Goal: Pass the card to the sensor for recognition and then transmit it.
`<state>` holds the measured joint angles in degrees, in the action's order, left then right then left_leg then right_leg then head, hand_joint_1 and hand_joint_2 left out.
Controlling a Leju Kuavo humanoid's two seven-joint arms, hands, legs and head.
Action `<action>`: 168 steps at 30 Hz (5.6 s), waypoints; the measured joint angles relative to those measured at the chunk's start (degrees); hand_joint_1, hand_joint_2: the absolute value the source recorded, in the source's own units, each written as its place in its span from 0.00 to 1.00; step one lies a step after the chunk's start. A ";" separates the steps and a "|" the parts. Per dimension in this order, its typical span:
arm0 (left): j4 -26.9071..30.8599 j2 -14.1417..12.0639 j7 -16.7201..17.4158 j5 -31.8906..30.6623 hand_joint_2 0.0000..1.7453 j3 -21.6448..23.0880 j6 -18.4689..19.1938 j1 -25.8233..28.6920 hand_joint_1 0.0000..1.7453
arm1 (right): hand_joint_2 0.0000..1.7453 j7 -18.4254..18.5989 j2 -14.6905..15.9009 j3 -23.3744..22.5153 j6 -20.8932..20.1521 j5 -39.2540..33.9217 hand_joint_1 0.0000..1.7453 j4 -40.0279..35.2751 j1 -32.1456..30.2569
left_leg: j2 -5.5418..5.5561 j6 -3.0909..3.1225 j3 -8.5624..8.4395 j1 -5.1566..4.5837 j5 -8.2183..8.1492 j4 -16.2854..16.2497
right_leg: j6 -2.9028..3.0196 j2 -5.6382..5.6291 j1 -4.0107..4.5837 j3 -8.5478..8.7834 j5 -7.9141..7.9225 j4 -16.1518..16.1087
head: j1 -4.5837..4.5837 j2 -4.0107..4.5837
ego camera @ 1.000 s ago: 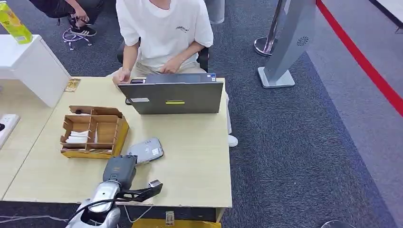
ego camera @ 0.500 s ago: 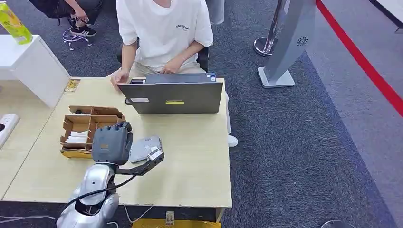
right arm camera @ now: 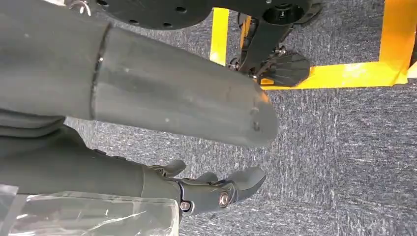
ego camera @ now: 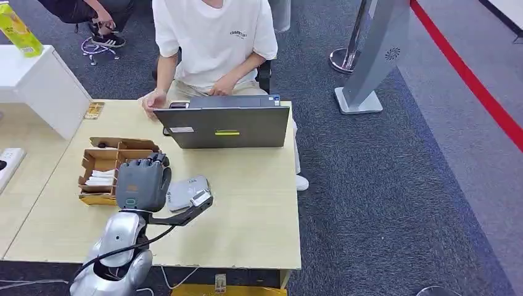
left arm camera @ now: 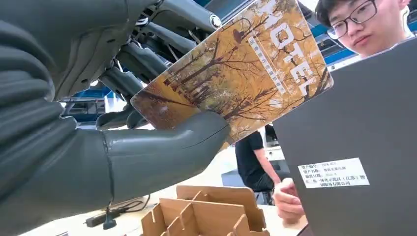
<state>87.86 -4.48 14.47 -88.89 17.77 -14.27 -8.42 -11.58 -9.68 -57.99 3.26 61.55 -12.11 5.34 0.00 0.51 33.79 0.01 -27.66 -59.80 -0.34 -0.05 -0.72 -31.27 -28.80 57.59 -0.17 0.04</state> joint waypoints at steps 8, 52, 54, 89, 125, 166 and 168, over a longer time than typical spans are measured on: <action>5.27 -3.59 4.14 0.00 1.00 3.52 -0.12 -4.44 1.00 | 0.00 0.22 -0.02 0.00 -0.61 2.62 0.00 0.00 0.28 | 0.04 0.00 0.01 0.01 0.04 0.00 | 0.00 0.04 0.01 0.00 0.01 0.01 | 0.00 0.00; -28.72 -10.21 6.69 0.00 1.00 2.84 4.52 -35.37 0.00 | 0.00 3.65 -0.42 0.94 -2.05 6.49 0.00 0.26 2.74 | -0.01 -0.23 0.29 0.03 0.46 0.00 | 0.21 -0.03 0.01 -0.44 0.36 0.29 | -0.02 0.00; -28.70 -10.16 6.64 0.00 1.00 2.34 4.35 -35.20 0.00 | 0.00 3.63 -0.42 0.94 -2.05 6.23 0.00 0.26 2.73 | -0.01 -0.24 0.28 0.03 0.46 0.00 | 0.21 -0.03 0.01 -0.44 0.37 0.29 | -0.02 0.00; 9.17 -4.79 -11.93 0.02 1.00 0.17 -1.19 -3.82 0.00 | 0.00 0.20 -0.42 -4.39 0.22 0.59 0.00 0.26 0.21 | -0.21 -0.30 0.41 -0.02 0.36 0.07 | 0.18 -0.28 -0.01 -0.62 0.31 0.29 | 0.02 0.00; 6.64 -5.99 -15.74 0.09 1.00 -21.10 1.59 22.15 0.00 | 0.00 0.64 -0.44 -6.62 0.94 4.02 0.00 0.26 -0.03 | -0.07 -0.43 0.42 0.00 0.33 0.15 | 0.35 -0.13 0.02 -0.69 0.13 0.35 | 0.00 0.00; -10.65 -2.95 -5.53 0.04 1.00 -17.75 0.55 4.13 0.00 | 0.00 0.92 -0.72 -3.87 -0.44 9.07 0.00 0.24 0.26 | -0.04 -0.45 0.42 0.00 0.37 0.10 | 0.40 -0.07 0.03 -0.71 0.19 0.36 | 0.02 0.00; -10.97 -2.95 -5.33 0.04 1.00 -17.75 0.90 4.03 0.00 | 0.00 0.92 -0.70 -3.87 -0.44 9.07 0.00 0.24 0.26 | -0.04 -0.45 0.42 0.00 0.37 0.10 | 0.40 -0.07 0.03 -0.71 0.19 0.36 | 0.02 0.00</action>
<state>76.89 -7.43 9.14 -88.85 0.02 -13.38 -4.39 -10.67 -10.38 -61.86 2.82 70.62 -11.87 5.60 -0.05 0.06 34.21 0.02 -27.29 -59.70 0.06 -0.12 -0.69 -31.98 -28.61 57.95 -0.15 0.04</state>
